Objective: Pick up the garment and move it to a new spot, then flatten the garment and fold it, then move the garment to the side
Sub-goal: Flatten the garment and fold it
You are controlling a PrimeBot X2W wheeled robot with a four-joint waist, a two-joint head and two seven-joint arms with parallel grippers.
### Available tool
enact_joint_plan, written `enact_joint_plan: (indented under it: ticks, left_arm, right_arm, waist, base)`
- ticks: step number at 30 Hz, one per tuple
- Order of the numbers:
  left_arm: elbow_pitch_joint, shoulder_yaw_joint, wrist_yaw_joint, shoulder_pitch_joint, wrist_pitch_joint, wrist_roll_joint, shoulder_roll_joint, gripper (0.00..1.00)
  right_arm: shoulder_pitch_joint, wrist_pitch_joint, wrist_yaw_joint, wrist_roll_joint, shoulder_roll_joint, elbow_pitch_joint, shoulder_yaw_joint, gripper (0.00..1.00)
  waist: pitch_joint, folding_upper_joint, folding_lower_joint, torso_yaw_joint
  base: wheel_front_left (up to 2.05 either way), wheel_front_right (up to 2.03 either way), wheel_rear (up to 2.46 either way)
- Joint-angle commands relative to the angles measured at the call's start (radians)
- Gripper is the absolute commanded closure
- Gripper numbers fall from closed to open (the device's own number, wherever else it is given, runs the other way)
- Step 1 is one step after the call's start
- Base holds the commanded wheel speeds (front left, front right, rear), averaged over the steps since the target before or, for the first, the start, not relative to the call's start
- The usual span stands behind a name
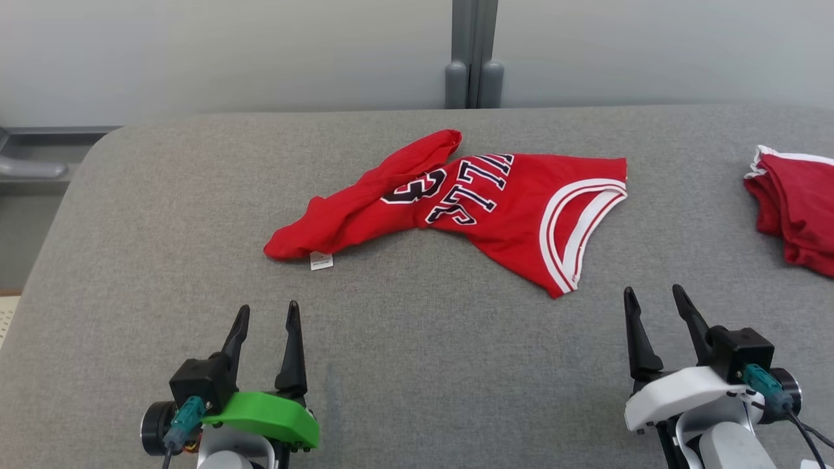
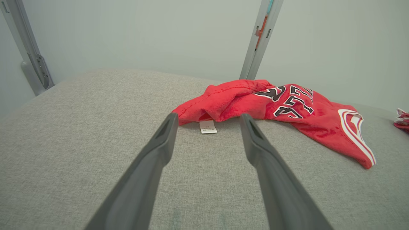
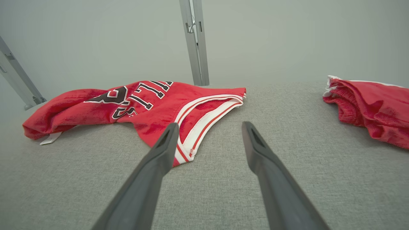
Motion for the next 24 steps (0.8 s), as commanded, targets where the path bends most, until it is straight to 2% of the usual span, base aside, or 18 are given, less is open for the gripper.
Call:
enact_joint_plan:
  ticks: [1, 12, 20, 21, 22, 24]
  left_arm:
    - [-0.007, 0.001, -0.003, -0.022, 0.0, 0.014, 0.0, 0.0]
    - [-0.022, -0.016, -0.009, -0.065, 0.0, 0.016, -0.006, 0.0]
    - [-0.022, -0.02, -0.005, -0.075, 0.0, 0.01, -0.007, 0.0]
    - [-0.021, -0.021, -0.004, -0.075, 0.0, 0.008, -0.008, 0.0]
    - [-0.021, -0.021, -0.003, -0.073, 0.0, 0.005, -0.007, 0.0]
    - [-0.021, -0.024, 0.003, -0.071, 0.0, 0.003, -0.008, 0.0]
  right_arm:
    - [-0.03, -0.003, -0.002, -0.015, -0.003, 0.028, -0.004, 0.0]
    - [-0.222, -0.001, -0.002, -0.038, -0.004, 0.337, 0.003, 0.0]
    - [-0.311, -0.002, -0.002, -0.068, -0.003, 0.476, -0.021, 0.0]
    - [-0.317, -0.002, -0.002, -0.065, -0.003, 0.478, -0.024, 0.08]
    - [-0.322, -0.002, -0.002, -0.064, -0.003, 0.48, -0.026, 0.4]
    - [-0.328, -0.002, -0.002, -0.066, -0.003, 0.482, -0.024, 0.72]
  waist:
    - [0.034, 0.0, 0.0, 0.027]
    - [0.148, 0.0, 0.0, 0.121]
    - [0.163, 0.0, 0.0, 0.148]
    - [0.162, 0.0, 0.0, 0.148]
    - [0.161, 0.0, 0.0, 0.148]
    - [0.158, 0.0, 0.0, 0.145]
  base:
    - [0.0, 0.0, 0.0]
    - [0.0, 0.0, 0.0]
    - [0.0, 0.0, 0.0]
    - [0.0, 0.0, 0.0]
    - [0.0, 0.0, 0.0]
    - [0.0, 0.0, 0.0]
